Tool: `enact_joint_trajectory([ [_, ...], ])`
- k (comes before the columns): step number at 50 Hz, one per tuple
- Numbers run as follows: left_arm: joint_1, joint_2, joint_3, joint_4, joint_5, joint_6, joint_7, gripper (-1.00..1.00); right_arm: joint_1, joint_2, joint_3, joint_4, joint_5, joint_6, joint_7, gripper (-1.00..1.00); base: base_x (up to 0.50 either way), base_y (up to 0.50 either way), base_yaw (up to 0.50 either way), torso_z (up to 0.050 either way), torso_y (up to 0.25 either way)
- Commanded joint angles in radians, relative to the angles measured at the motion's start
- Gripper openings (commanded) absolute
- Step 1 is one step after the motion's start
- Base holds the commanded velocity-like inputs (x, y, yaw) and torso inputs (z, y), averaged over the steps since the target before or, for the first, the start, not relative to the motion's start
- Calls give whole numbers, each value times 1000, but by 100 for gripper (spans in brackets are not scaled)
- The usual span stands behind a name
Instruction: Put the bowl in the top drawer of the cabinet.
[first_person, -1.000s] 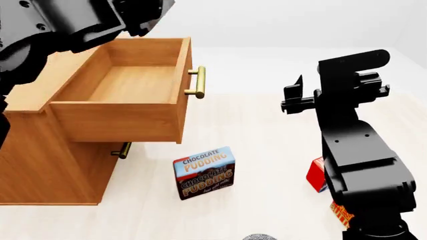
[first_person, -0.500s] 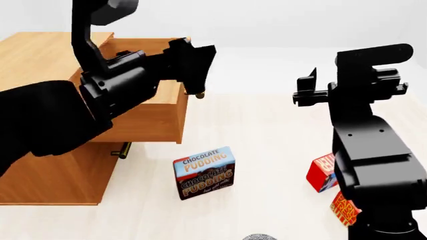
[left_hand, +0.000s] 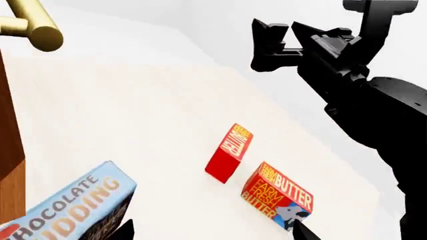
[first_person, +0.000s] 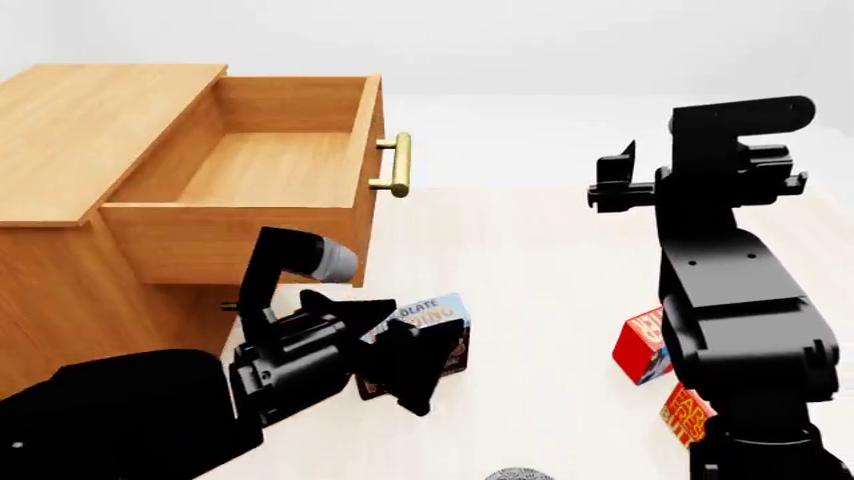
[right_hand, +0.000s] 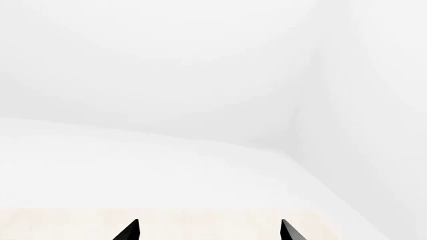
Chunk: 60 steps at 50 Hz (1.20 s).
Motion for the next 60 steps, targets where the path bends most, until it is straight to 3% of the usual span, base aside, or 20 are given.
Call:
enact_joint_trajectory([
  [1,120,47,83,-80,81,2,22,100,1,-5,4,44,5,-33,5,100,0,0,0,0,0],
  [23,224,175,208,-226,162,-46,50,100,3,-5,-13,81,3,-67,6,100,0,0,0,0,0],
  [43,242,246,244,-318,189,-64,106,100,6,-12,-26,112,7,-92,7,100,0,0,0,0,0],
  [60,234,378,284,-472,227,-88,90,100,-2,-10,-25,117,18,-103,4,100,0,0,0,0,0],
])
